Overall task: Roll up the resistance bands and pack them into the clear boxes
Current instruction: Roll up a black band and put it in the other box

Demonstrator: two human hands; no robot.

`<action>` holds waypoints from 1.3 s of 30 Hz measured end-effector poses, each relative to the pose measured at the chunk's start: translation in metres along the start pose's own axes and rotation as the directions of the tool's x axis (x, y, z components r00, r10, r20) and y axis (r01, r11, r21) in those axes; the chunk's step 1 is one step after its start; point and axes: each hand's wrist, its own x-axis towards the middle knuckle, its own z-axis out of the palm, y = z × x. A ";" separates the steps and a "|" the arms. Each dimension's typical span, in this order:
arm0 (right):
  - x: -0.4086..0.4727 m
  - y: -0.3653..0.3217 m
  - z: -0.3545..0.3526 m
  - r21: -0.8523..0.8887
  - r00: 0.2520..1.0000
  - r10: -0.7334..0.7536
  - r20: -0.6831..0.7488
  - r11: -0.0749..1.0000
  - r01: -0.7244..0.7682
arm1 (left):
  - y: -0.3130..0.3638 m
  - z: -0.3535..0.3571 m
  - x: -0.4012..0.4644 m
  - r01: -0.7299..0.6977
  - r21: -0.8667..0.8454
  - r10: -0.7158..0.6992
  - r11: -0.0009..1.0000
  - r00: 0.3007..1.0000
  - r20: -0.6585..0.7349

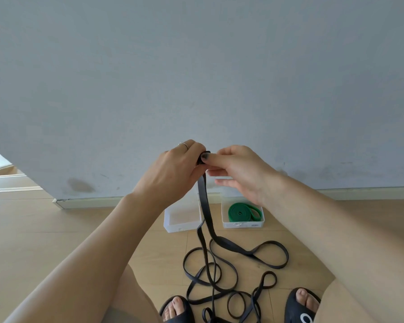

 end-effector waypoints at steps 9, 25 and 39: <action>-0.005 -0.002 0.013 -0.193 0.975 -0.122 -0.185 0.977 0.086 | 0.005 0.000 0.003 -0.063 0.064 0.059 0.996 0.997 0.050; -0.002 -0.007 -0.001 0.071 1.000 0.019 0.023 0.997 -0.020 | 0.006 0.000 -0.002 0.120 -0.243 -0.133 0.963 0.990 -0.036; 0.002 -0.006 -0.004 0.265 0.991 0.117 0.071 0.955 -0.132 | 0.011 0.006 0.004 0.235 -0.287 -0.261 0.929 0.964 -0.055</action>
